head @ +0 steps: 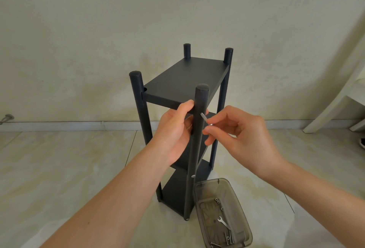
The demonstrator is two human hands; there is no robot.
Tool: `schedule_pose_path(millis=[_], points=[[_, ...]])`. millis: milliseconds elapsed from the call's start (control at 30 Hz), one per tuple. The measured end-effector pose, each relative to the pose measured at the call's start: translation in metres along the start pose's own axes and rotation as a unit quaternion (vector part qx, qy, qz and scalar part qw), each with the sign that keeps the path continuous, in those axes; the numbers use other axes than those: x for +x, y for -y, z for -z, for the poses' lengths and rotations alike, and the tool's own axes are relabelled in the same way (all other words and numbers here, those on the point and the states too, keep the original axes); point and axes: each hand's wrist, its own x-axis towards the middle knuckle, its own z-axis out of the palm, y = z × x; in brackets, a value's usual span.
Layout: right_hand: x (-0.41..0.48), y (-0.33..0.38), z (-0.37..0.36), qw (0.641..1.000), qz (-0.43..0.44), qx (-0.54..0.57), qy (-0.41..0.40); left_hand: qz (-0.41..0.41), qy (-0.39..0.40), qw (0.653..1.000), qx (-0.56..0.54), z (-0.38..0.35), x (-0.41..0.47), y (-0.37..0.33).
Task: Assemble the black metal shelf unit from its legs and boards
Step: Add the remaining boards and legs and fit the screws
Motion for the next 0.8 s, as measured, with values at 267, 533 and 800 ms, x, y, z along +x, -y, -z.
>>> schedule_pose_path(millis=[267,533,800], points=[[0.0086,0.0017,-0.0022,0.999,-0.029,0.040,-0.014,0.002,0.014,1.000,-0.004,-0.0009,-0.0013,0.0000],[0.0098,-0.0005,-0.0048,0.998,-0.031,0.047,-0.012,-0.003,0.017,0.999,-0.027,0.0003,-0.0010,0.0015],[0.0099,-0.0016,-0.0061,0.999,-0.031,0.019,-0.010,-0.001,0.029,0.999,-0.038,0.0014,0.0004,0.0019]])
